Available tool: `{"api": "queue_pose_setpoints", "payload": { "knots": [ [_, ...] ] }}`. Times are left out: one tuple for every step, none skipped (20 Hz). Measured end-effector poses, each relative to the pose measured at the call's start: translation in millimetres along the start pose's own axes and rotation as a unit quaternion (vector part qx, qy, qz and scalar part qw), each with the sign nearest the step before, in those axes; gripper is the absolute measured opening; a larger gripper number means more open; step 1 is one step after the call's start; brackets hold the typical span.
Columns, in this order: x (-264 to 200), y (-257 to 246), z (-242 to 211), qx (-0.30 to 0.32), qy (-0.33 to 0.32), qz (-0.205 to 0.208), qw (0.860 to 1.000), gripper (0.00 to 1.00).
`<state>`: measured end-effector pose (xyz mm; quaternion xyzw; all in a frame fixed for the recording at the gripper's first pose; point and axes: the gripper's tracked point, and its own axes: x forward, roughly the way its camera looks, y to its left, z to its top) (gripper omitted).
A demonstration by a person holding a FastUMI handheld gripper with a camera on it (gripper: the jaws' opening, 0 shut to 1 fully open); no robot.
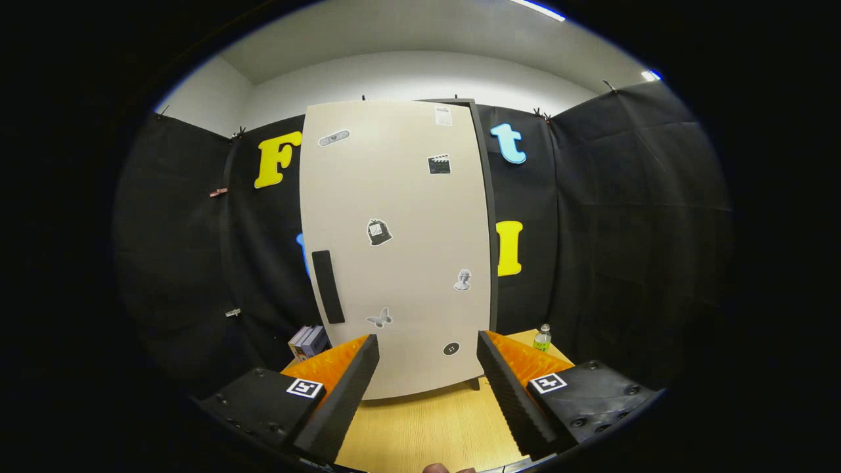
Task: Open the shoe cabinet door, grab the shoes and put them into the shoe cabinet, then close the shoe cabinet door.
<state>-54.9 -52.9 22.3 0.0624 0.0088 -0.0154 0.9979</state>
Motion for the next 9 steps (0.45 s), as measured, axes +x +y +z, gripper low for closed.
{"api": "queue_pose_setpoints", "payload": {
  "knots": [
    [0.1, 0.6, -0.8, -0.001, 0.001, 0.001, 1.0, 0.98],
    [0.0, 1.3, -1.3, -0.002, 0.001, 0.002, 1.0, 0.98],
    [0.4, 1.1, -1.5, -0.003, 0.002, 0.002, 1.0, 0.98],
    [0.3, 1.8, -0.9, -0.002, 0.002, 0.004, 1.0, 0.98],
    [1.5, 2.4, -1.1, -0.002, 0.002, 0.004, 1.0, 0.98],
    [1.7, 2.2, -1.3, -0.002, 0.002, 0.004, 1.0, 0.98],
    [1.9, 2.0, -1.5, -0.002, 0.002, 0.004, 1.0, 0.98],
    [2.3, 1.9, -1.0, -0.002, 0.002, 0.005, 1.0, 0.98],
    [2.4, 1.6, -1.5, -0.002, 0.002, 0.005, 1.0, 0.98]
  ]
}}
